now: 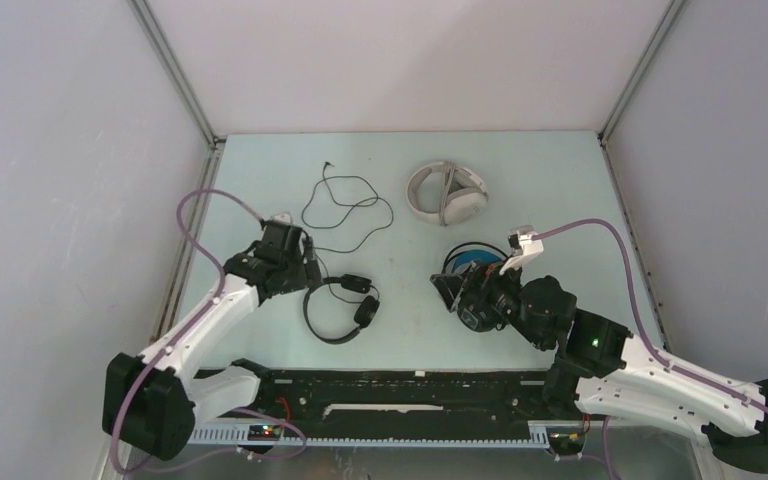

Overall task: Wrap the headphones
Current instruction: Pick up the headphones from the center of the board.

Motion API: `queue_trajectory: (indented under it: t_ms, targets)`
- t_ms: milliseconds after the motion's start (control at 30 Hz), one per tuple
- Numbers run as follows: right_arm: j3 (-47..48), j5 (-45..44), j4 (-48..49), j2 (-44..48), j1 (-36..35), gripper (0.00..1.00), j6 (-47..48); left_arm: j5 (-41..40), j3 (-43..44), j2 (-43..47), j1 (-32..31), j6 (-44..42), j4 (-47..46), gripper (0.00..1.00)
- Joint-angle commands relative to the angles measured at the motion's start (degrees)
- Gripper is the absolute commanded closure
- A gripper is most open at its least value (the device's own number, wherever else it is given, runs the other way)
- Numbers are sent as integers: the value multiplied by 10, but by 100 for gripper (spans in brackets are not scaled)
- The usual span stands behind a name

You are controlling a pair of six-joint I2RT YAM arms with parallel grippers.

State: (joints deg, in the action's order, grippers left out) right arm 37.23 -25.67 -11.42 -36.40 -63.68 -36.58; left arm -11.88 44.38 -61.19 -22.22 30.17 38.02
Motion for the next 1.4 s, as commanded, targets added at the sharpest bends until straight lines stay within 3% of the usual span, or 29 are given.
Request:
queue_trajectory:
  t_ms: [0, 367, 667, 867, 967, 1133, 1367]
  targets:
    - [0, -2, 20, 9, -1, 1, -2, 1, -59, -37, 33, 53, -45, 23]
    - [0, -9, 14, 9, -1, 0, 1, 32, -122, -86, 33, 101, -119, 53]
    - [0, 12, 63, -20, -2, 1, 16, 21, -152, -90, 9, 113, -144, 68]
    - [0, 44, 124, -42, -2, 1, 36, 20, -137, -71, 0, 101, -144, 99]
    - [3, 67, 147, -54, -1, 0, 76, 13, -95, -33, -5, 53, -113, 100]
    - [42, 77, 93, -58, 23, 1, 149, -9, -10, 44, -10, -21, -69, 100]
    - [48, 113, 124, -53, 44, 1, 236, 49, 89, 114, -11, -137, -32, 100]
